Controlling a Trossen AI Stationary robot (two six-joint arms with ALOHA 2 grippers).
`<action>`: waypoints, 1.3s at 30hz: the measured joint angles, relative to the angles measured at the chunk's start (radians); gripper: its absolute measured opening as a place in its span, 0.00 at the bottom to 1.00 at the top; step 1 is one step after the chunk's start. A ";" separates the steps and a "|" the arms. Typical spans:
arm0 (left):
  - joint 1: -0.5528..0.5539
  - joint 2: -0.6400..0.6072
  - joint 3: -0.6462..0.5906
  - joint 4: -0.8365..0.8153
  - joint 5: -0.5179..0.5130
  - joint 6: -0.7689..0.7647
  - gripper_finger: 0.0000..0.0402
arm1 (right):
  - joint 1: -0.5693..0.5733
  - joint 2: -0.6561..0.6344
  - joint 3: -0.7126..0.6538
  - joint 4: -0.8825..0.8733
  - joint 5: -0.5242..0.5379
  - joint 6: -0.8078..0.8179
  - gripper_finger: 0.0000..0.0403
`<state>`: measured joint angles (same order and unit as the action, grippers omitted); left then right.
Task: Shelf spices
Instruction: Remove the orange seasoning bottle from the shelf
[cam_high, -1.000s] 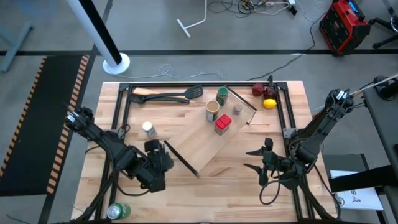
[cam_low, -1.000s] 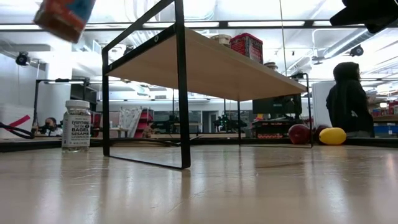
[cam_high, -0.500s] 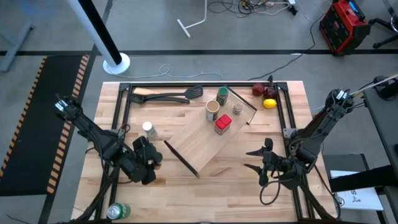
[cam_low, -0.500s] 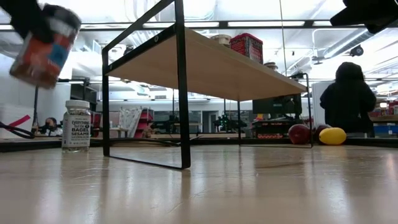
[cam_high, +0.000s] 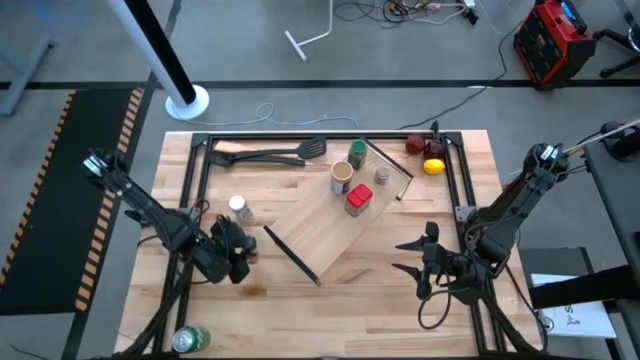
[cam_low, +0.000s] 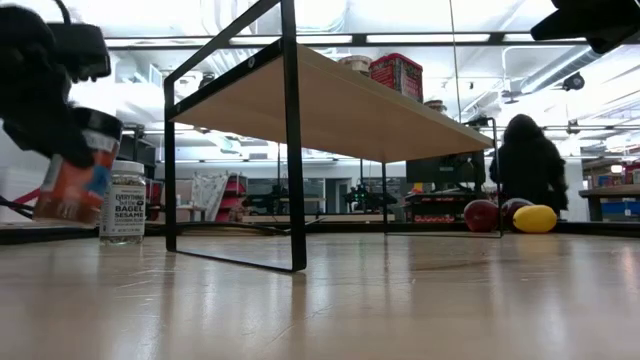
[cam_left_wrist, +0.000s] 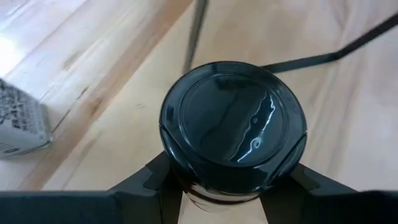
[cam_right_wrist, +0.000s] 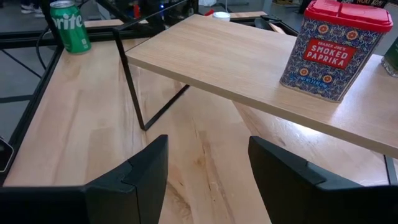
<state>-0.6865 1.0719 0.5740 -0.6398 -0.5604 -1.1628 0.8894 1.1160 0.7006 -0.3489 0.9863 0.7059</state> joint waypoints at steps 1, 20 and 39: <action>0.000 0.001 -0.009 0.000 -0.008 -0.010 0.38 | 0.000 0.000 0.000 0.000 0.000 0.000 0.49; 0.001 0.113 -0.034 -0.072 -0.111 -0.176 0.45 | 0.000 0.000 0.000 0.002 0.001 -0.006 0.49; 0.001 0.127 0.061 -0.220 -0.102 -0.109 0.69 | 0.000 0.000 0.001 0.018 0.001 -0.010 0.49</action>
<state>-0.6853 1.1984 0.6348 -0.8594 -0.6621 -1.2715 0.8894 1.1160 0.7013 -0.3312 0.9874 0.6956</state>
